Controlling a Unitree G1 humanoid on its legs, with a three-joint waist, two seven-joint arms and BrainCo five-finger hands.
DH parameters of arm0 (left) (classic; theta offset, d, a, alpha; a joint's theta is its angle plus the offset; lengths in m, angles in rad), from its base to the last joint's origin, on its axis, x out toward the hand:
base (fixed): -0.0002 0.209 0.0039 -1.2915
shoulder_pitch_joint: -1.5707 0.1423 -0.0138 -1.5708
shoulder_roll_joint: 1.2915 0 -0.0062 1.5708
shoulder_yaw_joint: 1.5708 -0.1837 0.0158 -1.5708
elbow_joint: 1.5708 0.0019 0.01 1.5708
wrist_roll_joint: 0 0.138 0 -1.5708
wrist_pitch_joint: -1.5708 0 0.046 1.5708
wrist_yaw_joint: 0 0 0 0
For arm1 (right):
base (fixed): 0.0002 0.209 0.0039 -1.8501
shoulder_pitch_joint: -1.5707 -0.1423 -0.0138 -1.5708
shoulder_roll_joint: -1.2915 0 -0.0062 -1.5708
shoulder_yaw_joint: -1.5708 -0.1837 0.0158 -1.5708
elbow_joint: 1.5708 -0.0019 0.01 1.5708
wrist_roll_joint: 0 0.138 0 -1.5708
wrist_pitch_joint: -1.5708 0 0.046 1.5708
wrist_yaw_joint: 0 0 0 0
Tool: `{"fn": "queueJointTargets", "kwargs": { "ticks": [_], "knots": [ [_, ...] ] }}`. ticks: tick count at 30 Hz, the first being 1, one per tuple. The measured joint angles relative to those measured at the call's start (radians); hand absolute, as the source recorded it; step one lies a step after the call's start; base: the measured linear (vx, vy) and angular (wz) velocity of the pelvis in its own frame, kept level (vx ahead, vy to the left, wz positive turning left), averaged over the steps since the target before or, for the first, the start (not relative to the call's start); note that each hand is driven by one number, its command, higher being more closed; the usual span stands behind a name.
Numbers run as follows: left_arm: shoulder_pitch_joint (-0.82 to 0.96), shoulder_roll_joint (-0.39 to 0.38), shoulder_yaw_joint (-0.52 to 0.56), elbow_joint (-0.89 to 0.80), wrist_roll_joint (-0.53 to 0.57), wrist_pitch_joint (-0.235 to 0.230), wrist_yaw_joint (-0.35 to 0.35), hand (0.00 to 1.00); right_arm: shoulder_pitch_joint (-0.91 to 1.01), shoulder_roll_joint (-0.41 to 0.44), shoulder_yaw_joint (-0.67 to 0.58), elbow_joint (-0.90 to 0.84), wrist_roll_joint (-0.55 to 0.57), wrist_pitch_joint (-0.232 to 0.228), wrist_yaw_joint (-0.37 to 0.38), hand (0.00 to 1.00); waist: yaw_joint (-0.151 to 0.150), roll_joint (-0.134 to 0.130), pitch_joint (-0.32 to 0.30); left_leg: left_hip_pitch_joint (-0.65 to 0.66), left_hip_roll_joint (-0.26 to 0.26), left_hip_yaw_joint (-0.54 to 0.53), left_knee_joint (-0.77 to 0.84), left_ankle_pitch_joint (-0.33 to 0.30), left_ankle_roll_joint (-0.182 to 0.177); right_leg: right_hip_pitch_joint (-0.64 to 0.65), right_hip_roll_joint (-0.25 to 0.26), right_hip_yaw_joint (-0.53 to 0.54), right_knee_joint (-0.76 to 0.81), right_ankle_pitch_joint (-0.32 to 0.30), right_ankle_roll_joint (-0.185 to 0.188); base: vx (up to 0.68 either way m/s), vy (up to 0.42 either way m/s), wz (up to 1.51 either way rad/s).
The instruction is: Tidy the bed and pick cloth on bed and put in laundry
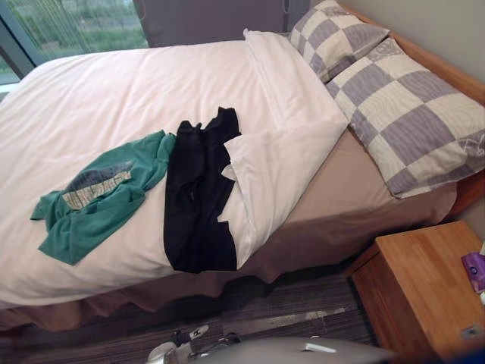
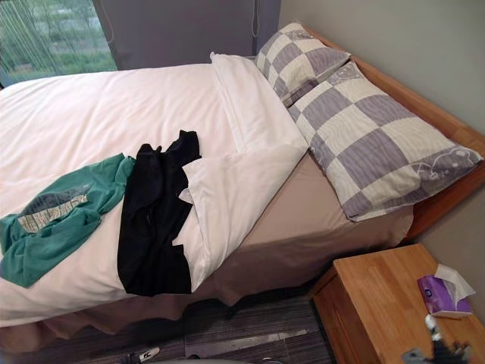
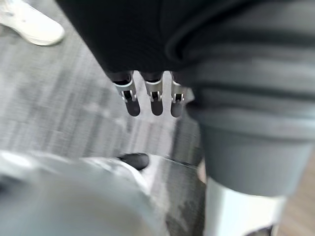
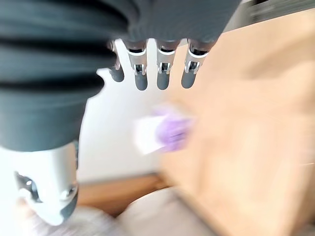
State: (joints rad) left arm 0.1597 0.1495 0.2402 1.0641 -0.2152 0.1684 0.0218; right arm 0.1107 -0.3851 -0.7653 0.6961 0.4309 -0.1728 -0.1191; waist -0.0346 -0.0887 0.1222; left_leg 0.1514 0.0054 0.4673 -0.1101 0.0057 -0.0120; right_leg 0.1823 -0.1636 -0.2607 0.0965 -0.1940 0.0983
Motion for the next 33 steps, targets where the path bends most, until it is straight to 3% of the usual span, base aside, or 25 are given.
{"fn": "queueJointTargets", "kwargs": {
  "ticks": [4,11,14,18,24,25,26,30,33],
  "knots": [
    [0.032,0.017,-0.036,0.0,-0.001,-0.025,0.001,0.0,-0.072,-0.057,0.081,-0.104,-0.063,0.016,0.005,0.0,-0.003,-0.008,-0.01,-0.016,-0.019,-0.021,0.0,-0.005,0.019,-0.007,-0.01,-0.002,0.006,0.021,0.013,0.14,0.065,0.17],
    [0.054,0.018,-0.08,-0.031,0.001,-0.055,0.01,0.0,-0.269,-0.11,0.322,-0.291,-0.225,0.134,0.016,0.0,-0.005,0.025,0.002,-0.024,-0.014,-0.079,0.001,-0.013,0.026,-0.008,0.0,-0.004,0.018,0.082,-0.017,0.06,0.036,0.24],
    [0.072,0.016,-0.081,-0.054,0.011,-0.058,0.02,0.0,-0.342,-0.111,0.433,-0.313,-0.3,0.192,0.028,0.0,0.008,0.03,0.007,-0.031,-0.018,-0.109,0.001,-0.01,0.031,-0.001,-0.001,-0.018,0.017,0.082,-0.017,0.06,-0.041,0.3],
    [0.094,0.012,-0.082,-0.067,0.032,-0.066,0.03,0.0,-0.405,-0.113,0.553,-0.322,-0.365,0.234,0.043,0.0,0.032,0.032,0.008,-0.043,-0.017,-0.145,0.002,-0.002,0.04,0.006,0.004,-0.05,0.017,0.082,-0.017,0.05,-0.078,0.3],
    [0.097,0.021,-0.08,-0.105,0.063,-0.067,0.052,0.0,-0.551,-0.106,0.713,-0.316,-0.417,0.273,0.047,0.0,0.06,0.012,0.069,-0.089,0.002,-0.205,0.006,0.031,0.045,-0.004,0.029,-0.083,0.017,0.108,-0.033,0.01,-0.072,0.3],
    [0.089,0.026,-0.08,-0.111,0.07,-0.068,0.052,0.0,-0.577,-0.106,0.736,-0.315,-0.418,0.278,0.045,0.0,0.069,0.008,0.084,-0.106,0.014,-0.211,0.007,0.039,0.044,-0.019,0.041,-0.084,0.017,0.121,-0.043,-0.05,-0.038,0.16],
    [0.064,0.042,-0.08,-0.116,0.071,-0.066,0.052,0.0,-0.619,-0.106,0.763,-0.313,-0.431,0.289,0.034,0.0,0.098,0.0,0.095,-0.154,0.04,-0.214,0.008,0.055,0.041,-0.068,0.062,-0.08,0.017,0.153,-0.065,-0.06,-0.025,0.11],
    [0.002,0.092,-0.071,-0.155,0.071,-0.072,0.057,0.0,-0.737,-0.106,0.799,-0.3,-0.443,0.304,-0.001,0.0,0.145,-0.039,0.165,-0.212,0.054,-0.245,0.008,0.082,0.044,-0.106,0.08,-0.08,0.017,0.165,-0.07,-0.05,-0.011,0.28],
    [-0.023,0.103,-0.035,-0.17,0.07,-0.074,0.068,0.0,-0.804,-0.106,0.833,-0.285,-0.447,0.306,-0.017,0.0,0.166,-0.045,0.182,-0.248,0.054,-0.264,0.008,0.083,0.039,-0.133,0.083,-0.08,0.021,0.169,-0.066,-0.05,0.02,0.22]
  ]
}}
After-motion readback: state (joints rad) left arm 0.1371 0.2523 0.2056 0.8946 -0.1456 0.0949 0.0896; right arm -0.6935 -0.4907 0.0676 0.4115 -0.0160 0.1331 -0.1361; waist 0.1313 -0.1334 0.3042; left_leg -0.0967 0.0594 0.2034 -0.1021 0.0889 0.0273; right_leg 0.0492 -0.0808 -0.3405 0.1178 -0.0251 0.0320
